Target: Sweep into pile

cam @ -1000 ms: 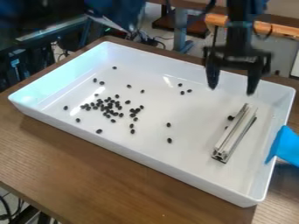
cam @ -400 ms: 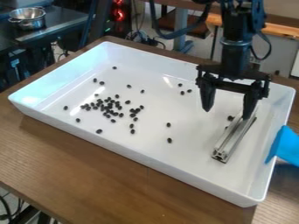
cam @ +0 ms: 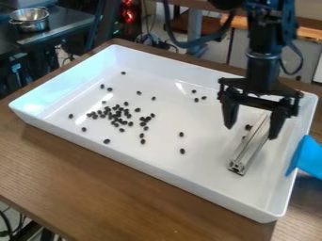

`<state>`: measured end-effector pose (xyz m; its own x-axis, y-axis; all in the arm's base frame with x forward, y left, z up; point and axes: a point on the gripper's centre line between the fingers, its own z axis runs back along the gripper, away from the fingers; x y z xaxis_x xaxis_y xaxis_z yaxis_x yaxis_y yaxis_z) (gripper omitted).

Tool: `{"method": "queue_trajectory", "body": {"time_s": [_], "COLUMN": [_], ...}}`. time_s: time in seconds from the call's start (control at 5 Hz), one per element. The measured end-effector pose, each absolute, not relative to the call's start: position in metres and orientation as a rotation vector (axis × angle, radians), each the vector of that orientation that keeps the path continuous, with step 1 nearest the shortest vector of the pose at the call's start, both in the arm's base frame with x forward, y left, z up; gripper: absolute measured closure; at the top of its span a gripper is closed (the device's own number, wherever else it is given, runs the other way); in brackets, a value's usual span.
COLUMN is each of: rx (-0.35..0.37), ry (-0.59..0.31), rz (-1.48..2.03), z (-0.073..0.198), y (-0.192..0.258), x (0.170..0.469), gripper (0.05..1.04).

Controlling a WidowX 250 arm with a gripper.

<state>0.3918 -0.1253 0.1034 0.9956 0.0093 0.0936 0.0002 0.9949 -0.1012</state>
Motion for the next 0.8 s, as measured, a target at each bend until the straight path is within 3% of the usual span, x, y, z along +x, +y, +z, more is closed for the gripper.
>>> {"method": "queue_trajectory", "body": {"time_s": [0.6,0.8], "rx": [-0.093,-0.075], "ry": [-0.129,-0.120], "rz": [0.008,0.014], "z": [0.105,0.094], "y": [-0.142,-0.139], "x": [0.396,0.392], "gripper": [0.120,0.401]}}
